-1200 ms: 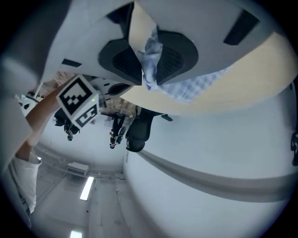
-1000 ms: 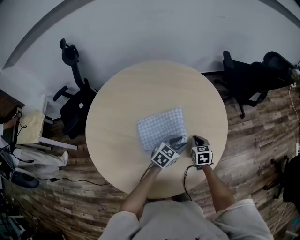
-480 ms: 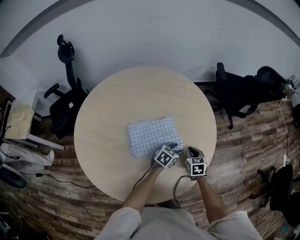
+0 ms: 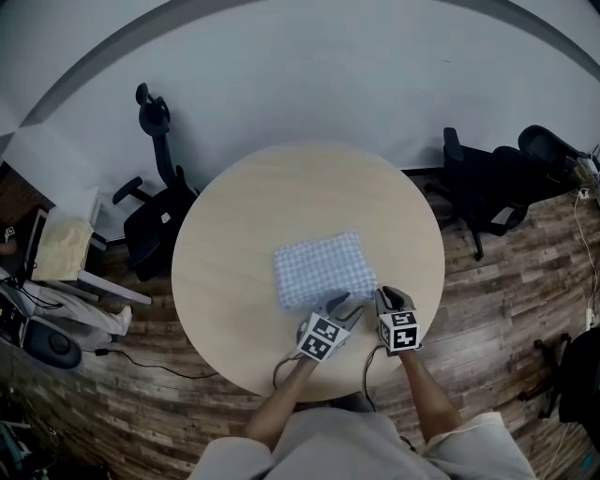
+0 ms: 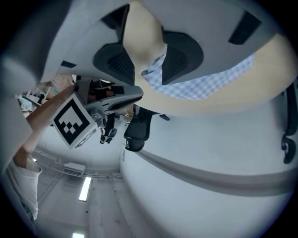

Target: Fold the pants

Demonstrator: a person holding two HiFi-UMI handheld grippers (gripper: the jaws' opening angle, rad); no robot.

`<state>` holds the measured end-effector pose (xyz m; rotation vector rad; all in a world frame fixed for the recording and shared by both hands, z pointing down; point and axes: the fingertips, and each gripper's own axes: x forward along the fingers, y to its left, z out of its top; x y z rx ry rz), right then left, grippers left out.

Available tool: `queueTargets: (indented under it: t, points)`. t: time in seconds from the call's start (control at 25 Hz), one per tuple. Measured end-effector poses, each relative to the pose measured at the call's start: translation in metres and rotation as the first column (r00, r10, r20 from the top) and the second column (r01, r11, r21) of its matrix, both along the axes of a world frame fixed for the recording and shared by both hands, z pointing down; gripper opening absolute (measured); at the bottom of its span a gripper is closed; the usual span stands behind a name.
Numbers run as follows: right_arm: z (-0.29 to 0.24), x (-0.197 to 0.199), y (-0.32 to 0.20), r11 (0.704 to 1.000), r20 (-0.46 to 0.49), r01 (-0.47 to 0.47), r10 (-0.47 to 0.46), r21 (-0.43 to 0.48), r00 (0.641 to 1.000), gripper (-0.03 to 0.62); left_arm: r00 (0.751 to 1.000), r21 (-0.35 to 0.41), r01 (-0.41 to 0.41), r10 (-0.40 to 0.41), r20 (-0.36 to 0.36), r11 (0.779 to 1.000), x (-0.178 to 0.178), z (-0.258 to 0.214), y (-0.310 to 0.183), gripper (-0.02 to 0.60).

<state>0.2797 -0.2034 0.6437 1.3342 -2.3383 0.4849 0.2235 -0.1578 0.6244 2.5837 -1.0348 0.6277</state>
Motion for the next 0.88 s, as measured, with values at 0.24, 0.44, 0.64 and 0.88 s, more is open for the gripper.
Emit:
queueTargets:
  t: [0.24, 0.44, 0.64, 0.88]
  points:
    - [-0.023, -0.038, 0.042, 0.996, 0.050, 0.065, -0.068, 0.063, 0.996, 0.043, 0.987, 0.101, 0.158, -0.157, -0.022, 0.982, -0.059, -0.017, 0.038, 0.054]
    - [-0.051, -0.065, 0.101, 0.988, 0.082, 0.111, -0.120, 0.107, 0.989, 0.029, 0.968, 0.113, 0.246, -0.238, -0.079, 0.963, -0.090, -0.036, 0.096, 0.032]
    - [-0.073, -0.076, 0.169, 0.980, 0.074, 0.141, -0.152, 0.140, 0.986, 0.028, 0.946, 0.108, 0.311, -0.297, -0.128, 0.944, -0.108, -0.038, 0.166, 0.032]
    - [-0.079, -0.068, 0.245, 0.979, 0.086, 0.143, -0.156, 0.143, 0.984, 0.028, 0.928, 0.103, 0.353, -0.334, -0.165, 0.930, -0.105, -0.044, 0.237, 0.032]
